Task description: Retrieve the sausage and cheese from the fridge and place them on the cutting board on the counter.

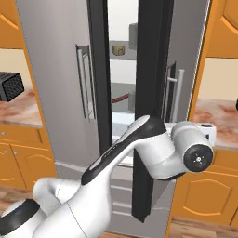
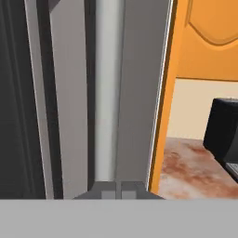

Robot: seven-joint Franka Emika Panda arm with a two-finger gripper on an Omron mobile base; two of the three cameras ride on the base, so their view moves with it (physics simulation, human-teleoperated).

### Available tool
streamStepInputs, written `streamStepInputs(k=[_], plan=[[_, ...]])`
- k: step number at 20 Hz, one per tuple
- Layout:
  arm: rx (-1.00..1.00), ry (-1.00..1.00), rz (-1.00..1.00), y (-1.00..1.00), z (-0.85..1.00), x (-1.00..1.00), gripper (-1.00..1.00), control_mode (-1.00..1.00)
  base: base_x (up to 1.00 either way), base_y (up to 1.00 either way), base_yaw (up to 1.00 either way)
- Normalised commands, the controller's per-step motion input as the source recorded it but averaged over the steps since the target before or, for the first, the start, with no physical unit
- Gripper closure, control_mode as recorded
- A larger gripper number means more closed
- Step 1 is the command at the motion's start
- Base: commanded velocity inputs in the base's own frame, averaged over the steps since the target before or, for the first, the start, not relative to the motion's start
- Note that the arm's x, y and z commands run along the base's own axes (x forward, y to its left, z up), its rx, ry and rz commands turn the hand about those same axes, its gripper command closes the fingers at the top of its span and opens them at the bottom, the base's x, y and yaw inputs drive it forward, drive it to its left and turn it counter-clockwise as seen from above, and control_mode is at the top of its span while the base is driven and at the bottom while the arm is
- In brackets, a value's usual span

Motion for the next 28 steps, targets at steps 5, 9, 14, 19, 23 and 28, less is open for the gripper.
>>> streamStepInputs(k=[5,9,14,19,23,28], plan=[[0.02,0.01,0.04,-0.17,-0.10,-0.05,-1.00,-1.00,0.00,0.00,0.00],[0.00,-0.40,0.01,-0.02,0.09,-0.86,-1.00,-1.00,0.00,0.00,0.00],[-0.13,-0.63,-0.06,0.67,0.35,-1.00,-1.00,-1.00,0.00,0.00,0.00],[-0.32,-0.24,-0.11,1.00,0.15,-0.66,-1.00,-1.00,0.00,0.00,0.00],[-0.40,0.16,0.00,1.00,-0.24,0.03,-1.00,-1.00,0.00,0.00,0.00],[-0.29,0.10,0.01,0.95,-0.15,0.14,-1.00,-1.00,0.00,0.00,0.00]])
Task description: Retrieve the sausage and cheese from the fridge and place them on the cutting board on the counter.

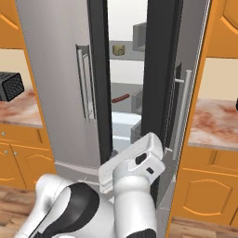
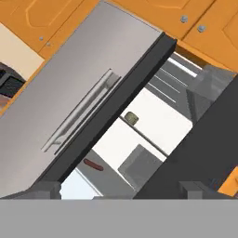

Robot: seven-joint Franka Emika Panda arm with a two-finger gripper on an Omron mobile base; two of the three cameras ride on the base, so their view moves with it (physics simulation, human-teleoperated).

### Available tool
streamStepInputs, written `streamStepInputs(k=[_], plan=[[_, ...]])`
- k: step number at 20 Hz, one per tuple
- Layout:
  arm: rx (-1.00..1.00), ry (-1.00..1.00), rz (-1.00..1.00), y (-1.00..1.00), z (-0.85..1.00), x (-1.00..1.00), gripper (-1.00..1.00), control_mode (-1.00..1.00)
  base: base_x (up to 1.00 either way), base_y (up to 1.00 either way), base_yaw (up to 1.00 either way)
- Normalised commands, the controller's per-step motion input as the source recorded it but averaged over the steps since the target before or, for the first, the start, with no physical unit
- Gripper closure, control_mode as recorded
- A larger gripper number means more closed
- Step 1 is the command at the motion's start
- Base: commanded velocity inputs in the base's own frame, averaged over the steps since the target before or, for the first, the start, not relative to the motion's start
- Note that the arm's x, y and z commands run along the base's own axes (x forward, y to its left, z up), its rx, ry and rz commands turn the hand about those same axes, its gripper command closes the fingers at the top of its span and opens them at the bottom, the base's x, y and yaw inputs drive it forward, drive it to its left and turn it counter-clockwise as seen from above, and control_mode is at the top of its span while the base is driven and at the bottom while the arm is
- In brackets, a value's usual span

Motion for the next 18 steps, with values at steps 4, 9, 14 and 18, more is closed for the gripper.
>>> streamStepInputs(k=[4,9,14,18], plan=[[-0.05,0.13,-0.21,0.49,0.00,0.73,-1.00,-1.00,0.00,0.00,0.00],[0.00,0.17,-0.43,0.40,0.08,0.17,-1.00,-1.00,0.00,0.00,0.00],[0.00,0.32,-0.41,0.21,0.14,0.12,-1.00,-1.00,0.00,0.00,0.00],[0.00,0.30,-0.24,0.17,0.21,0.05,-1.00,-1.00,0.00,0.00,0.00]])
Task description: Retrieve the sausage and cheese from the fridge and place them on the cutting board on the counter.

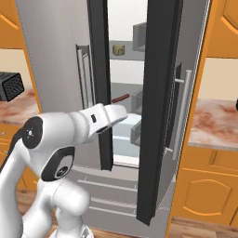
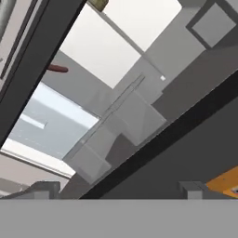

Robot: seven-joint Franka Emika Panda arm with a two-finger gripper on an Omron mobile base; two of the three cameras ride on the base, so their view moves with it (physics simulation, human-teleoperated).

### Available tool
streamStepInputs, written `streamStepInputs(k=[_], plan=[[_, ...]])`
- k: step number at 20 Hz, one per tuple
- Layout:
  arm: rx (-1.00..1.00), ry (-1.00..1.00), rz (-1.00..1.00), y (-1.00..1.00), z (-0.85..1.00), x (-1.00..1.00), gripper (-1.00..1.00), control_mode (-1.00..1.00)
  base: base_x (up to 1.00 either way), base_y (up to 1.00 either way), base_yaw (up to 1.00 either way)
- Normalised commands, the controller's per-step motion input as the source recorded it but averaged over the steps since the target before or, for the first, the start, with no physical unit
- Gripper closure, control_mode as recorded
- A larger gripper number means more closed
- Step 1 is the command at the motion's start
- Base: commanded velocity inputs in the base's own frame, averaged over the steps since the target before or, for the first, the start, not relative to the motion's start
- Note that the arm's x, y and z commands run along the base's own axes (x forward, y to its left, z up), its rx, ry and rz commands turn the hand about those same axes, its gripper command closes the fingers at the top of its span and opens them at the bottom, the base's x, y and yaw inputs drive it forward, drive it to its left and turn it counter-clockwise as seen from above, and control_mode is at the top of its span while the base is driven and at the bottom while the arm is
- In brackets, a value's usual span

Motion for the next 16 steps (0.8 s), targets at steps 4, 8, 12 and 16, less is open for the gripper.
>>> streamStepInputs(k=[4,8,12,16], plan=[[-0.02,0.24,-0.24,0.16,0.13,0.14,-1.00,-1.00,0.00,0.00,0.00],[-0.03,0.07,-0.23,0.25,0.00,0.36,-1.00,-1.00,0.00,0.00,0.00],[-0.01,0.02,-0.19,0.30,-0.04,0.49,-1.00,-1.00,0.00,0.00,0.00],[0.00,0.12,-0.16,0.13,0.00,0.89,-1.00,-1.00,0.00,0.00,0.00]])
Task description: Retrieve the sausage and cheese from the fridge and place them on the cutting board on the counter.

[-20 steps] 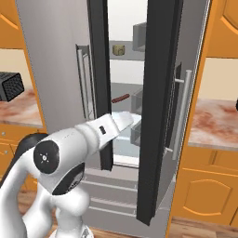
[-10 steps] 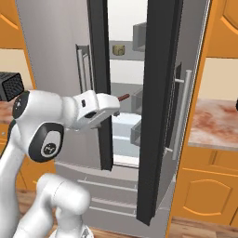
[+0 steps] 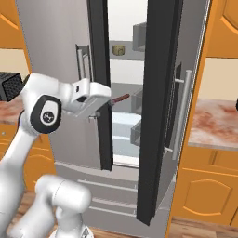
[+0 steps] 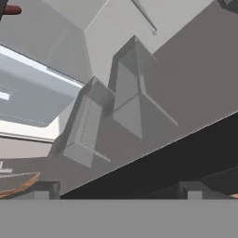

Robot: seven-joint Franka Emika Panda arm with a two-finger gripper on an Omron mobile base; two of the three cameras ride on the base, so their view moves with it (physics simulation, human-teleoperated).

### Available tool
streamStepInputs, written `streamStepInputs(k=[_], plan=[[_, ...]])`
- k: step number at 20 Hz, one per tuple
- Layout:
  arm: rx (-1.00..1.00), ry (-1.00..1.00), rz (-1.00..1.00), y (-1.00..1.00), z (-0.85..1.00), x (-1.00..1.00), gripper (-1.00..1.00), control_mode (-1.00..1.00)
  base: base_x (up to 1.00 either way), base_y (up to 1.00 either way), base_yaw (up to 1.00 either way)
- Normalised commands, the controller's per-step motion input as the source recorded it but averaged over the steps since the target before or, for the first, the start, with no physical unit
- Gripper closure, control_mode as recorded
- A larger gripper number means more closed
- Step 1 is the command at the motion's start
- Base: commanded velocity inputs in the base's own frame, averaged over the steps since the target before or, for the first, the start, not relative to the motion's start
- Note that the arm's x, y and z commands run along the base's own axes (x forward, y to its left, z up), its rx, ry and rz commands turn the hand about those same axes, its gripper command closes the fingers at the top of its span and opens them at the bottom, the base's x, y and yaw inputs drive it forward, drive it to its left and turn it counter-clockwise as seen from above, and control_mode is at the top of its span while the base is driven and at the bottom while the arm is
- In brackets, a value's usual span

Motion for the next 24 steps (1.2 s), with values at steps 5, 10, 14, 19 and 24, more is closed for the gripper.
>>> streamStepInputs(k=[5,10,14,19,24], plan=[[0.00,0.11,-0.13,0.00,-0.18,1.00,-1.00,-1.00,0.00,0.00,0.00],[-0.01,0.10,-0.06,-0.43,-0.35,1.00,-1.00,-1.00,0.00,0.00,0.00],[-0.06,0.05,-0.08,-0.86,-0.20,0.76,-1.00,-1.00,0.00,0.00,0.00],[-0.11,0.03,-0.12,-0.78,-0.38,0.55,-1.00,-1.00,0.00,0.00,0.00],[-0.12,0.01,-0.20,-1.00,-0.30,0.02,-1.00,-1.00,0.00,0.00,0.00]])
